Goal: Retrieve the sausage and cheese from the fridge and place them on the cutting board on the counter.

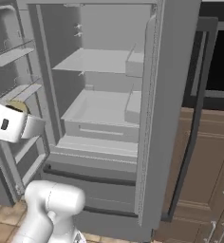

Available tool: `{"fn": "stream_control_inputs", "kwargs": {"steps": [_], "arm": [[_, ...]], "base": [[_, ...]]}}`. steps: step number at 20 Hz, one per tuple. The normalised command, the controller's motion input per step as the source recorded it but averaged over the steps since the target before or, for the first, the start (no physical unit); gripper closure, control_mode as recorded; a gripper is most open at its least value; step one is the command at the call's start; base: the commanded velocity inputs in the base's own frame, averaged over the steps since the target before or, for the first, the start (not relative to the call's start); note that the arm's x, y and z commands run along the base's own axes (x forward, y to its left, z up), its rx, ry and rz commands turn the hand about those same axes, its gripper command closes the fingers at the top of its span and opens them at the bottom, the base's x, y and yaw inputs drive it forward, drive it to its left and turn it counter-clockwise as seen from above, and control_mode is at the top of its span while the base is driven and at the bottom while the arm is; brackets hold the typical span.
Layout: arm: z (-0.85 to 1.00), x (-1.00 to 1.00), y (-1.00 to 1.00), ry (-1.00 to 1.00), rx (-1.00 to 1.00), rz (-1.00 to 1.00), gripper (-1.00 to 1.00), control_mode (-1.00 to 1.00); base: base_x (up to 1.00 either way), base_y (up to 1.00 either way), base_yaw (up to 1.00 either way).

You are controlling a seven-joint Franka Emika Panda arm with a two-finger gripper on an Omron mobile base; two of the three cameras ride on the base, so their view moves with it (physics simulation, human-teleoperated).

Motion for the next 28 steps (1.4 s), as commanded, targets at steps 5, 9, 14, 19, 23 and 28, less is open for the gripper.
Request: {"fn": "stream_control_inputs", "kwargs": {"steps": [5,9,14,19,23,28], "arm": [[0.0,0.0,0.0,0.0,0.0,0.0,1.0,1.0],[0.0,0.0,0.0,0.0,0.0,0.0,1.0,1.0],[0.0,0.0,0.0,0.0,0.0,0.0,1.0,1.0],[0.0,0.0,0.0,0.0,0.0,0.0,1.0,1.0],[0.0,0.0,0.0,0.0,0.0,0.0,1.0,1.0],[0.0,0.0,0.0,0.0,0.0,0.0,1.0,1.0]], "base": [[-0.32,0.54,0.09],[-0.82,0.79,0.7],[-0.95,0.67,0.87],[-0.73,0.41,0.98],[-0.36,0.12,1.0],[-0.06,0.0,1.0]]}}
